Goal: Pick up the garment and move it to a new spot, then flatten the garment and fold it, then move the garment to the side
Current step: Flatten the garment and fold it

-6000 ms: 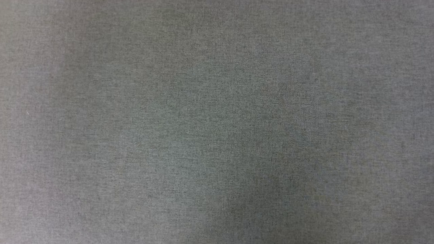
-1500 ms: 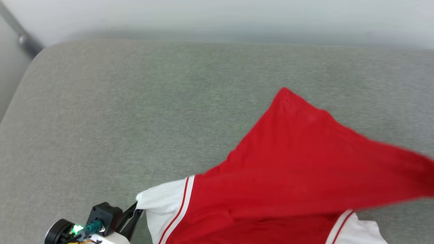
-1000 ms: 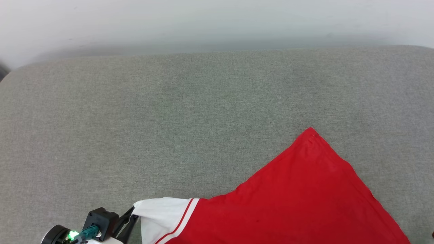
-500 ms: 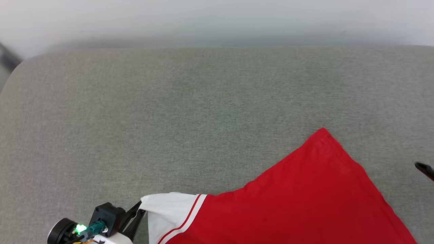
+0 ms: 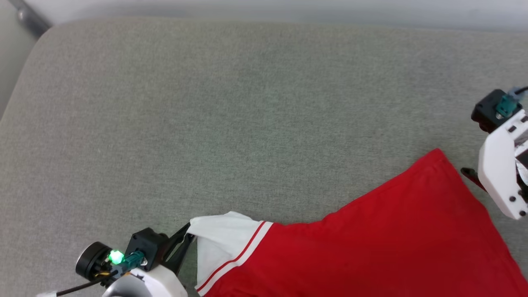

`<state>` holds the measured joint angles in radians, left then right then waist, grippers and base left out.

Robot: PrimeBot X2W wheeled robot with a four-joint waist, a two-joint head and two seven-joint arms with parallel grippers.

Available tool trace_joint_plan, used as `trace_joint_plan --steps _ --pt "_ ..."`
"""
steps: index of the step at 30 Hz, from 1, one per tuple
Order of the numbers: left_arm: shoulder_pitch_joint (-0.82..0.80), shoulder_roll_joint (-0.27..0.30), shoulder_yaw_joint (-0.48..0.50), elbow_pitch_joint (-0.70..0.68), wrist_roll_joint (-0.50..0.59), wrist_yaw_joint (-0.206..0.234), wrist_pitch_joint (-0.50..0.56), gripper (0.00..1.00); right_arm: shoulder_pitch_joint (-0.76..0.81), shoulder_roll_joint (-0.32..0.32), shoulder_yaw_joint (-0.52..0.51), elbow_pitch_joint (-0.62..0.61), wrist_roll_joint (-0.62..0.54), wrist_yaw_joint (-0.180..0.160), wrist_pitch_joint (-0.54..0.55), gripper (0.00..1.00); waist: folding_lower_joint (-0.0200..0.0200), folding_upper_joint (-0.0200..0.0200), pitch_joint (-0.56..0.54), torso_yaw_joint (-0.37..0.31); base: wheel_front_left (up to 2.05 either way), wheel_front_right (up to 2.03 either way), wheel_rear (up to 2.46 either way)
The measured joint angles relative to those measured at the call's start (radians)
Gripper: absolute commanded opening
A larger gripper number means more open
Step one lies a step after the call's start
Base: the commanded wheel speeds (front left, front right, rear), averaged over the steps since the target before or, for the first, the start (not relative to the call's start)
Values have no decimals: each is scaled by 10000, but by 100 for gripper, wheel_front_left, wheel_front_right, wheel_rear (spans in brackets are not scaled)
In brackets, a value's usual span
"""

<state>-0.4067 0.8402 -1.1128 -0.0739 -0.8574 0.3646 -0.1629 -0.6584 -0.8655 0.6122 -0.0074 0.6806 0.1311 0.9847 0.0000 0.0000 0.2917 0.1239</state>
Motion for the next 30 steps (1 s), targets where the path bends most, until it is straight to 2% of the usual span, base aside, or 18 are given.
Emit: trace_joint_plan --steps 6,14,15,16,23,30 --pt "-346 -238 25 150 96 -100 -29 0 -909 546 1024 1181 -42 0 -278 100 0 0 615 268 0 0 0" --pt "-579 -466 15 422 171 -215 -48 0 -1471 550 2431 1916 366 -2 -713 100 0 0 1109 471 0 0 0" --pt "-600 -493 13 458 169 -219 -56 0 -1540 533 2562 1956 470 -6 -732 24 0 0 1099 464 0 0 0" --pt "-607 -514 13 493 163 -226 -75 0 -1609 506 2688 2000 606 -21 -815 0 0 0 1067 450 0 0 0" --pt "-466 -548 -35 905 -27 -353 -123 0 -1611 522 3292 2274 955 0 -2284 0 1 0 414 256 0 0 0" --pt "-556 -286 13 1012 -79 -428 15 0 -1668 320 3388 2127 880 0 -4372 0 0 0 -839 -34 0 0 0"
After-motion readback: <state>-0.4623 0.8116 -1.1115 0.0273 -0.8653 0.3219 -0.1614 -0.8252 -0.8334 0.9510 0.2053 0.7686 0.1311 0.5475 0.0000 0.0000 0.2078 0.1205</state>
